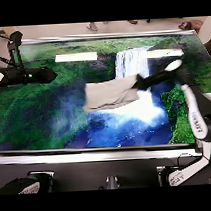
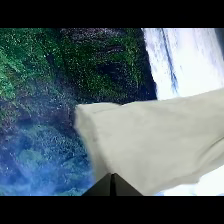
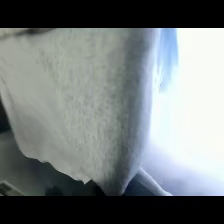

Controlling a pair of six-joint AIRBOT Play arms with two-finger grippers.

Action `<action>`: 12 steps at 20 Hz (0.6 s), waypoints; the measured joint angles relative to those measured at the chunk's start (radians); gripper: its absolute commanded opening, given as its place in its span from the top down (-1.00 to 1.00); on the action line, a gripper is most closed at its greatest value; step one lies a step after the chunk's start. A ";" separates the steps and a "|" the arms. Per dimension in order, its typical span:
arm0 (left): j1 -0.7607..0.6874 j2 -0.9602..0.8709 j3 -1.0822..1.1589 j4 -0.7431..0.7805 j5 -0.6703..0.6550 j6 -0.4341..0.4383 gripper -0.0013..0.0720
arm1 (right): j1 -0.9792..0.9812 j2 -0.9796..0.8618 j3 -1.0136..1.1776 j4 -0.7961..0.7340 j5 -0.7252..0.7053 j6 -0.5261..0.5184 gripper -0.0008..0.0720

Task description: Fold the shirts.

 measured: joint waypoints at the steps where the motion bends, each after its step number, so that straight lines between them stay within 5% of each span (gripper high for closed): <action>1: 0.000 0.000 0.000 0.000 0.007 0.000 0.90 | -0.065 0.029 0.049 -0.017 0.023 0.014 0.90; 12: 0.000 -0.001 -0.003 0.000 0.032 0.000 0.90 | -0.799 0.206 0.226 -0.146 0.224 0.112 0.90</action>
